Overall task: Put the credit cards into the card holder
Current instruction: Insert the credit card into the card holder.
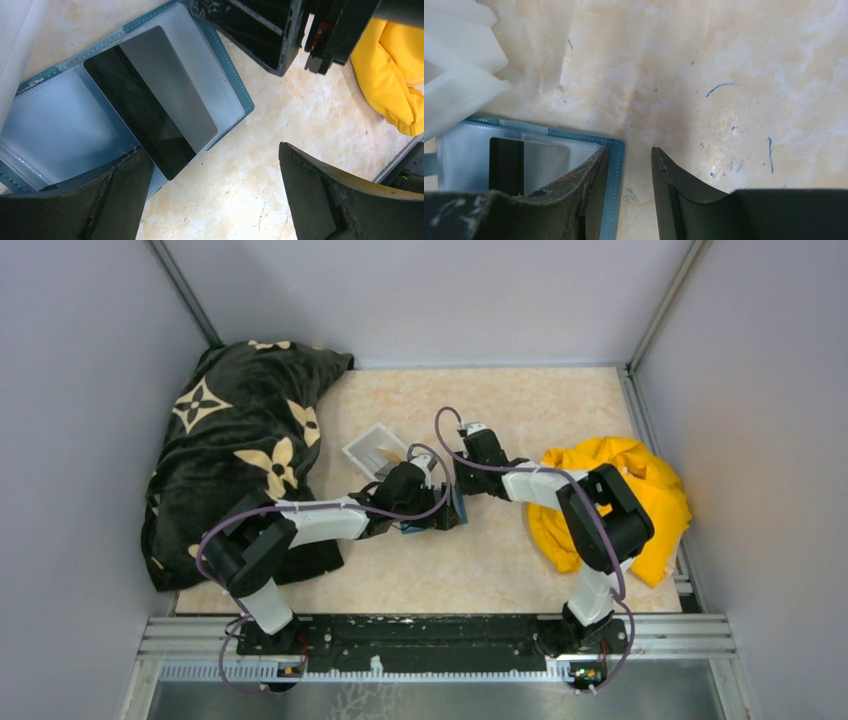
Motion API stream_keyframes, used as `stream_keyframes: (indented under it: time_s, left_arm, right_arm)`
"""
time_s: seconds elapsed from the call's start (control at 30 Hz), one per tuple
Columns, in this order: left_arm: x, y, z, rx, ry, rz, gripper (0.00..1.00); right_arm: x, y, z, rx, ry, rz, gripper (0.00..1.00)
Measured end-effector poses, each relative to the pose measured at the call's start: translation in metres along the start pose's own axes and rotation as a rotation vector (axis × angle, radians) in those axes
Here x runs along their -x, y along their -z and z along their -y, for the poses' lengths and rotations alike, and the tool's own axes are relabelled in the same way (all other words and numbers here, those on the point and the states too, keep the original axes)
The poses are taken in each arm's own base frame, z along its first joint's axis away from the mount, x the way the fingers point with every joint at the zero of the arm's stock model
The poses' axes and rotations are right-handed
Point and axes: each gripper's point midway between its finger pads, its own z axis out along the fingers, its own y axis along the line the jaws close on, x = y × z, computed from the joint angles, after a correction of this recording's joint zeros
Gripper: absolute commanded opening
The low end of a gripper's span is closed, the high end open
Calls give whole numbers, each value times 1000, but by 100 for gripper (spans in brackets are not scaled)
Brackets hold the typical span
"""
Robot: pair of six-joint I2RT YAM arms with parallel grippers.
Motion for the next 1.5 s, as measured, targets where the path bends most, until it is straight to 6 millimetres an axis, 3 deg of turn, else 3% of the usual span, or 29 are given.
stream_keyframes:
  time_s: [0.6, 0.93, 1.5]
  left_arm:
    - [0, 0, 1, -71, 45, 56, 94]
    - [2, -5, 6, -158, 72, 65, 93]
    - [2, -12, 5, -160, 78, 28, 94]
  right_arm:
    - [-21, 15, -16, 176, -120, 0, 38]
    - [-22, 16, -17, 239, -174, 28, 38]
    - [-29, 25, -8, 270, -237, 46, 37]
